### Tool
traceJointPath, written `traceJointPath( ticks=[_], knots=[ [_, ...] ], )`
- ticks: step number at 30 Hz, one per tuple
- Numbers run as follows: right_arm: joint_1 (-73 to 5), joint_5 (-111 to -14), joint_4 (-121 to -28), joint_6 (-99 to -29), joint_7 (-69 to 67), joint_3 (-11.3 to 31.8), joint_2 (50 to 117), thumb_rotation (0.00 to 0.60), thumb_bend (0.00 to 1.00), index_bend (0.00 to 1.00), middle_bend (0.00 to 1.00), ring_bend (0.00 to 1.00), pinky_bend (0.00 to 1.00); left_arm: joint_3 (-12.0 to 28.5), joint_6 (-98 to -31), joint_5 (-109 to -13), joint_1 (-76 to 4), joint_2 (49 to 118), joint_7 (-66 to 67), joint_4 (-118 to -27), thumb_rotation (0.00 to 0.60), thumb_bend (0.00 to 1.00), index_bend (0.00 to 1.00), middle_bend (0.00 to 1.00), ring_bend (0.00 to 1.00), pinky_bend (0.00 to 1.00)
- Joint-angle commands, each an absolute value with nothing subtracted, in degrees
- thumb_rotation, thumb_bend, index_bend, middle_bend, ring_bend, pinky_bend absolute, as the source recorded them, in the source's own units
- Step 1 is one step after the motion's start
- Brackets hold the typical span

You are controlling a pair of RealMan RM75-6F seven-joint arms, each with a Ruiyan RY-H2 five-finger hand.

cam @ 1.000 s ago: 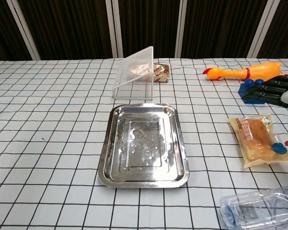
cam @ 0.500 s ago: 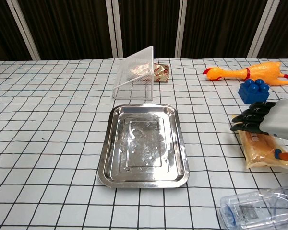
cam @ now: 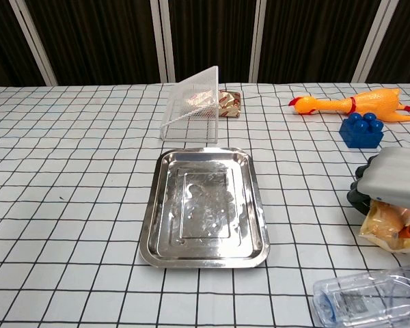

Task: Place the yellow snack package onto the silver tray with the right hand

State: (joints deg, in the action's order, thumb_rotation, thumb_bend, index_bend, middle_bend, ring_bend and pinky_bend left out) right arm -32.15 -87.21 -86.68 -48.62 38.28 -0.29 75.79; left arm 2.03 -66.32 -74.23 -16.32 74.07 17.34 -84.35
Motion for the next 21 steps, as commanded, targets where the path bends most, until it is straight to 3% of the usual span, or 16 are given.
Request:
traceJointPath(
  ticks=[1, 9, 21],
  knots=[
    [-32.1, -88.2, -87.2, -50.1, 38.5, -0.5, 75.8, 0.6, 0.28, 0.69, 0.57, 0.39, 0.62, 2.0, -66.6, -74.5, -16.3, 74.0, 17.3, -84.5, 0.6, 0.05, 0.0, 0.0, 0.0, 0.0],
    [-33.3, -88.8, -93.0, -51.9, 44.0, 1.0, 74.1, 0.6, 0.28, 0.69, 0.57, 0.39, 0.62, 1.8, -66.9, -74.8, -16.3, 73.8, 16.9, -84.7, 0.6, 0.05, 0.0, 0.0, 0.0, 0.0],
    [-43.2, -78.1, -102.1, -45.5, 54.8, 10.3, 77.5, 0.6, 0.28, 0.69, 0.57, 0.4, 0.62, 1.4, -67.4, -76.1, -16.3, 73.4, 15.0, -84.4, 0.6, 0.05, 0.0, 0.0, 0.0, 0.0]
  ],
)
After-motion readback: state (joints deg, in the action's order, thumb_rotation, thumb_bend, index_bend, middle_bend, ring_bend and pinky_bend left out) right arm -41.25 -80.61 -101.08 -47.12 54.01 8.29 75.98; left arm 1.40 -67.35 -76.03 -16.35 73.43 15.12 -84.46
